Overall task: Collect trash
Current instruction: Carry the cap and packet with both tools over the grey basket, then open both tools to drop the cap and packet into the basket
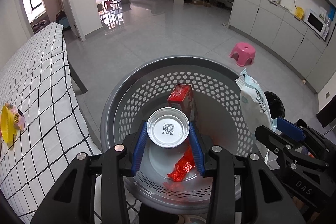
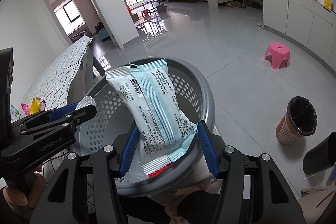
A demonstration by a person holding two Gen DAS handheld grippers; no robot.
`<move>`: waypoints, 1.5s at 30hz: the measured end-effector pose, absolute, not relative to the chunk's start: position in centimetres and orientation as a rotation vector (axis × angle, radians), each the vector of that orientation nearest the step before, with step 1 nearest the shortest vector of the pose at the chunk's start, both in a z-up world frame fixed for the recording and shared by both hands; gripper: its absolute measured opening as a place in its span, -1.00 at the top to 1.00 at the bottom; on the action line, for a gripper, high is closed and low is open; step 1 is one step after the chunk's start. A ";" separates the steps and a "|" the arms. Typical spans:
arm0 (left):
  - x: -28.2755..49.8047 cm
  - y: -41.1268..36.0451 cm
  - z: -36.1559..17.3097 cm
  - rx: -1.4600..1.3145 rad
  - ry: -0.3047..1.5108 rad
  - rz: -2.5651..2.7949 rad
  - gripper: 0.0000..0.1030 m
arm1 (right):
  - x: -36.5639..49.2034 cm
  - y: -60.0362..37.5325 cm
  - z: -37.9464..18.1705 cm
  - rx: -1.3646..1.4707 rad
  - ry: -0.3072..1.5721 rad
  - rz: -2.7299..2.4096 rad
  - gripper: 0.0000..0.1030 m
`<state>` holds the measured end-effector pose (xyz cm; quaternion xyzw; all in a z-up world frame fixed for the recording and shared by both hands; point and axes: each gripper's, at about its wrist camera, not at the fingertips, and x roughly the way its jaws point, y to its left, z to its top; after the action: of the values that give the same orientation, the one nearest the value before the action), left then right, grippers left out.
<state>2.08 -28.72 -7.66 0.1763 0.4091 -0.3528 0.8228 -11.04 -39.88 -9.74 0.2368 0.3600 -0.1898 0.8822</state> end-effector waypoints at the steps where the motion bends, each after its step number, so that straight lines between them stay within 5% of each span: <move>1: 2.1 -28.7 -7.7 0.374 0.870 -0.749 0.24 | -10.9 -39.9 -9.8 0.492 0.754 -0.395 -0.06; 12: 2.9 -28.7 -8.2 0.359 0.881 -0.731 0.23 | -9.5 -40.0 -10.4 0.485 0.778 -0.379 -0.07; 16: 2.5 -28.5 -7.9 0.354 0.869 -0.728 -0.11 | -9.7 -40.0 -10.0 0.481 0.764 -0.386 -0.12; 45: 2.4 -25.8 -6.7 0.313 0.858 -0.706 -0.20 | -11.0 -38.9 -8.9 0.475 0.741 -0.392 -0.13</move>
<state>2.43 -25.79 -6.74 0.1481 0.4054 -0.3337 0.8381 -11.03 -38.91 -8.88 0.2282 0.3562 -0.1887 0.8863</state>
